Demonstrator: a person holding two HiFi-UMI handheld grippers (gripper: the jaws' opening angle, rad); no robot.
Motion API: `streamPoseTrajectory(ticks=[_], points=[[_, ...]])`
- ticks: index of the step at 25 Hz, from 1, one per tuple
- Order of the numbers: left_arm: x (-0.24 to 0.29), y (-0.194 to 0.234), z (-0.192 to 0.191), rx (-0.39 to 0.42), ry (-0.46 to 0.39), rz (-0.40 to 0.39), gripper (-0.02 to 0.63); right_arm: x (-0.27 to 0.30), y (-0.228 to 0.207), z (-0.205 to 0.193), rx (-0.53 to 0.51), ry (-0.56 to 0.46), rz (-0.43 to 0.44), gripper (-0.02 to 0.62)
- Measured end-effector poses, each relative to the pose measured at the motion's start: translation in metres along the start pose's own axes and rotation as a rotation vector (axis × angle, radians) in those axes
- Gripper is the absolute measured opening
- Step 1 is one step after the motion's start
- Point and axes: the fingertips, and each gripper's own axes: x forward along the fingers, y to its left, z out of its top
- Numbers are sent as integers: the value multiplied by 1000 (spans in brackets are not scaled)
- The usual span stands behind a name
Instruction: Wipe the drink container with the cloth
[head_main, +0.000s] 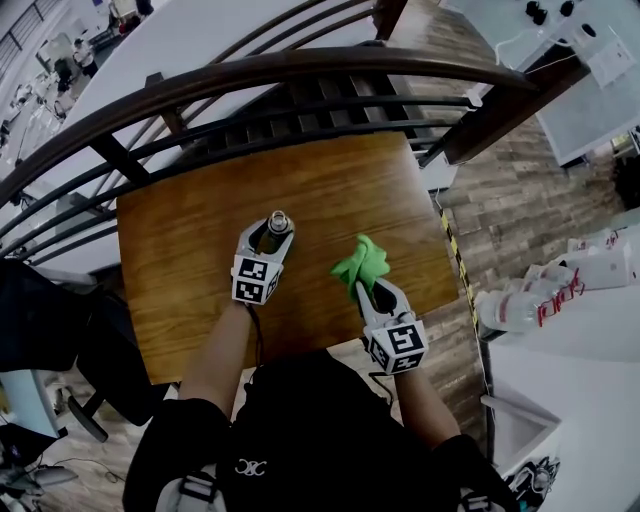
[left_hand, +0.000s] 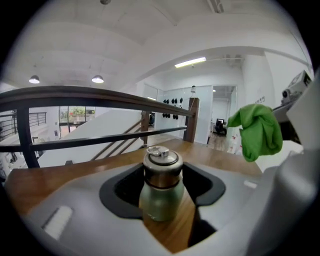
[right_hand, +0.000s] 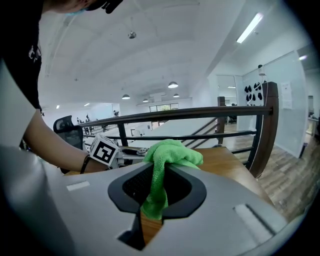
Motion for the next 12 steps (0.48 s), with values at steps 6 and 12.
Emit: streamPoseTrajectory(ticks=[6, 12], points=[[-7, -11, -4, 48, 21, -1, 290, 12, 10, 1, -1, 6, 20, 44], [-17, -3, -43, -10, 102, 27, 293, 14, 17, 7, -13, -3, 34, 44]])
